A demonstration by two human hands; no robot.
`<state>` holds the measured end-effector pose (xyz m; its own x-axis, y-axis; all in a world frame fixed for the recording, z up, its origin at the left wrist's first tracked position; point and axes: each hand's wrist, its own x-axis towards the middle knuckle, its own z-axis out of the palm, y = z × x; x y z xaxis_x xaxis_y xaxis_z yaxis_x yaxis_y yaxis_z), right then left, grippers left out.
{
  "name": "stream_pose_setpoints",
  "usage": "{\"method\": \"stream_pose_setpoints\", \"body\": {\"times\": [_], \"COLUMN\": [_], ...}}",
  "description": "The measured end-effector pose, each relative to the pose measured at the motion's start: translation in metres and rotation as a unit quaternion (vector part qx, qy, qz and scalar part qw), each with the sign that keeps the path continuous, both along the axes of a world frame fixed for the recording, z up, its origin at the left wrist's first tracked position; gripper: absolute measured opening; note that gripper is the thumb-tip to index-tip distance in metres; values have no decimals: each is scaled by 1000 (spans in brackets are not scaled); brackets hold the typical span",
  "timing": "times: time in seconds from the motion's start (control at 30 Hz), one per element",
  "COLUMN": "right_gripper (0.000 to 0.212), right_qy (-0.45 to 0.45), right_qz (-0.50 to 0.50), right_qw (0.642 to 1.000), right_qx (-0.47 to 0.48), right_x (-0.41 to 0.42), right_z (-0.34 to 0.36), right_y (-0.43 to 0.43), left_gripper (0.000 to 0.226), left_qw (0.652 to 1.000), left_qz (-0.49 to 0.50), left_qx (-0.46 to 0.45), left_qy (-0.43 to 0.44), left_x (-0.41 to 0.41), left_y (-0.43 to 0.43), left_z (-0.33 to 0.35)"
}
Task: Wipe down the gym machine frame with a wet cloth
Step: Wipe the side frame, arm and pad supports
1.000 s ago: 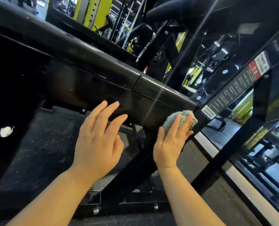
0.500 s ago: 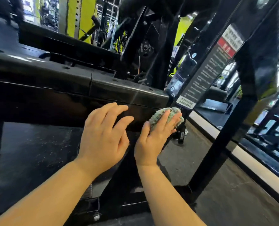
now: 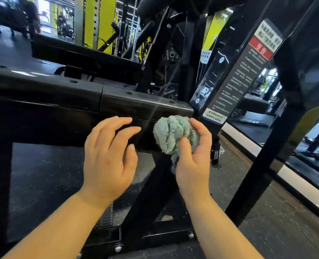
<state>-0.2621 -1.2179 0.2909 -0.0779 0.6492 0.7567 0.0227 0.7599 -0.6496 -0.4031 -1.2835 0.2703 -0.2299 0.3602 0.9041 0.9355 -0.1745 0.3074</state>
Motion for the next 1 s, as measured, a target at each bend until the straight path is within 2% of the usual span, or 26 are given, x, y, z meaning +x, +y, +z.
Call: {"method": "stream_pose_setpoints", "body": {"times": [0.07, 0.13, 0.17, 0.23, 0.33, 0.4, 0.5, 0.57, 0.67, 0.73, 0.77, 0.83, 0.9, 1.0], "right_gripper": [29, 24, 25, 34, 41, 44, 53, 50, 46, 45, 45, 45, 43, 46], "right_qy": [-2, 1, 16, 32, -9, -20, -51, -101, -220, -248, -250, -225, -173, -95], "right_qz": [-108, -230, -251, -237, -202, -178, -220, -234, -206, -196, -207, -272, -333, -344], "right_qw": [993, 968, 961, 957, 955, 966, 965, 949, 887, 853, 847, 859, 885, 925], "right_qx": [37, 98, 119, 166, 218, 184, 134, 183, 349, 416, 421, 370, 276, 128], "right_x": [-2, -3, -7, -17, -37, -51, -87, -126, -174, -164, -146, -95, -55, -59], "right_z": [10, 7, 5, 1, -16, -28, -34, -38, -48, -45, -42, -41, -46, -51], "right_y": [16, 32, 37, 40, 40, 37, 19, -2, -32, -21, -7, 27, 53, 52], "left_gripper": [35, 35, 35, 35, 34, 34, 39, 43, 45, 45, 45, 44, 44, 45], "left_qw": [1000, 1000, 1000, 999, 999, 998, 993, 987, 981, 980, 980, 980, 978, 978], "left_qz": [11, 21, 26, 32, 41, 58, 118, 154, 173, 180, 183, 190, 202, 199], "left_qx": [-4, -10, -13, -16, -17, -16, -3, 20, 57, 46, 36, 24, 22, 26], "left_qy": [-1, 0, 1, 0, -11, -14, -27, -41, -70, -78, -70, -50, -52, -65], "left_x": [-3, -7, -10, -13, -17, -24, -42, -55, -72, -81, -85, -88, -89, -86], "left_y": [-3, -6, -8, -10, -16, -22, -29, -32, -39, -45, -47, -48, -46, -40], "left_z": [-1, -5, -7, -12, -18, -26, -36, -40, -41, -40, -40, -40, -41, -42]}}
